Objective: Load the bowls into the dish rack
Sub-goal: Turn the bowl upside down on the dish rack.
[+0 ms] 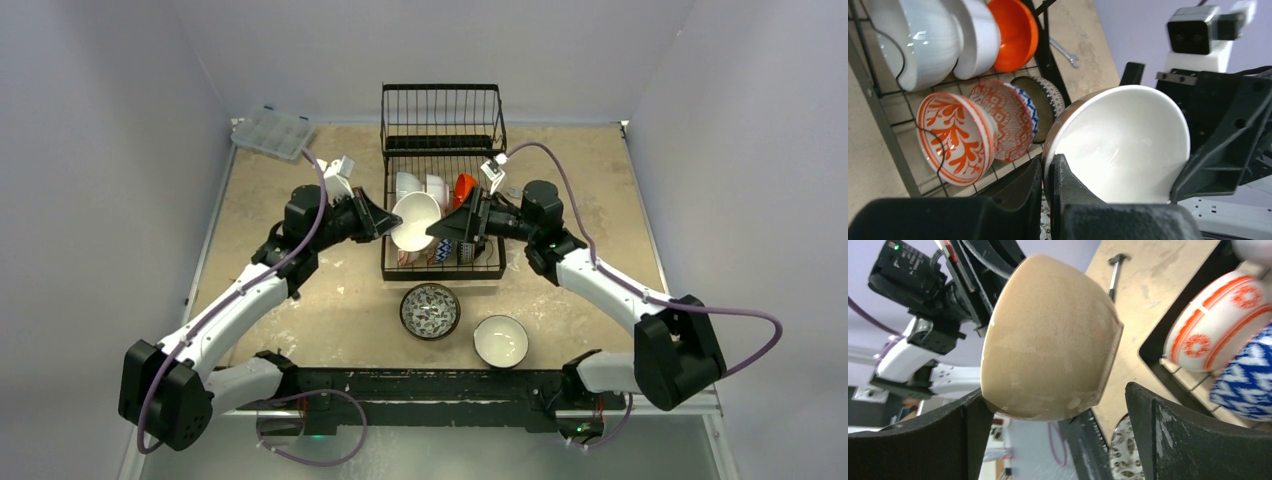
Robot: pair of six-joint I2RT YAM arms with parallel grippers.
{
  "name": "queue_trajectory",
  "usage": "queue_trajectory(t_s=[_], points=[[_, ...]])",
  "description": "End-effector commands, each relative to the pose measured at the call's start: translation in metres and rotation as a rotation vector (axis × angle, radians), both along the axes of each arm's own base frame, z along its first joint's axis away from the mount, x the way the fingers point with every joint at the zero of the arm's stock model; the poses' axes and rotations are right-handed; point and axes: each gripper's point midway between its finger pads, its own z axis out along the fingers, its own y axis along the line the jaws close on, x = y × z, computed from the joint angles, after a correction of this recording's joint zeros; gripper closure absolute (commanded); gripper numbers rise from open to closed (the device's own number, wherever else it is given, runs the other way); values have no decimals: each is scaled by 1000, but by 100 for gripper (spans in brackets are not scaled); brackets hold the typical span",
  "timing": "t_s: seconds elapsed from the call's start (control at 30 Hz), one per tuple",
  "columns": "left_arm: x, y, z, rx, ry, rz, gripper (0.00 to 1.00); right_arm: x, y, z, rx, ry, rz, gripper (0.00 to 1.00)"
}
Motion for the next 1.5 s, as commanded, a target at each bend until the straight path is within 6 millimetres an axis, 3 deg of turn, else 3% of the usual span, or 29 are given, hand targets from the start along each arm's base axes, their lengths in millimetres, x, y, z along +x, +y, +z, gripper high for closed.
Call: queue_trajectory(t_s=[0.0,0.2,0.4,0.57,0.73,0.9,1.0,1.23,1.37,1.47], points=[[-10,-14,77,-173,-206,-71,100,-7,9,18,35,-36,39,1],[-11,-16,79,-191,-211,-84,100,-11,15,21,65,-33,63,1],[-11,-20,66,-185,-178,-108,100,-13,19,30,89,-50,77,2],[-8,-19,53,-158,-155,-94,100,-12,22,36,102,-58,89,15],[-6,-21,39,-136,-118,-103,100,-12,24,30,88,-49,109,42],[-7,-22,30,-122,-91,-108,99,-12,23,25,68,-55,106,86],[-5,-17,27,-110,-77,-76,85,-11,23,21,29,-59,107,100],[-3,-13,23,-110,-49,-33,27,-3,19,17,-49,-76,78,100],[-1,-9,20,-119,-21,-13,7,0,18,16,-54,-78,67,100],[1,-3,19,-141,-4,5,1,3,16,18,-56,-85,62,100]])
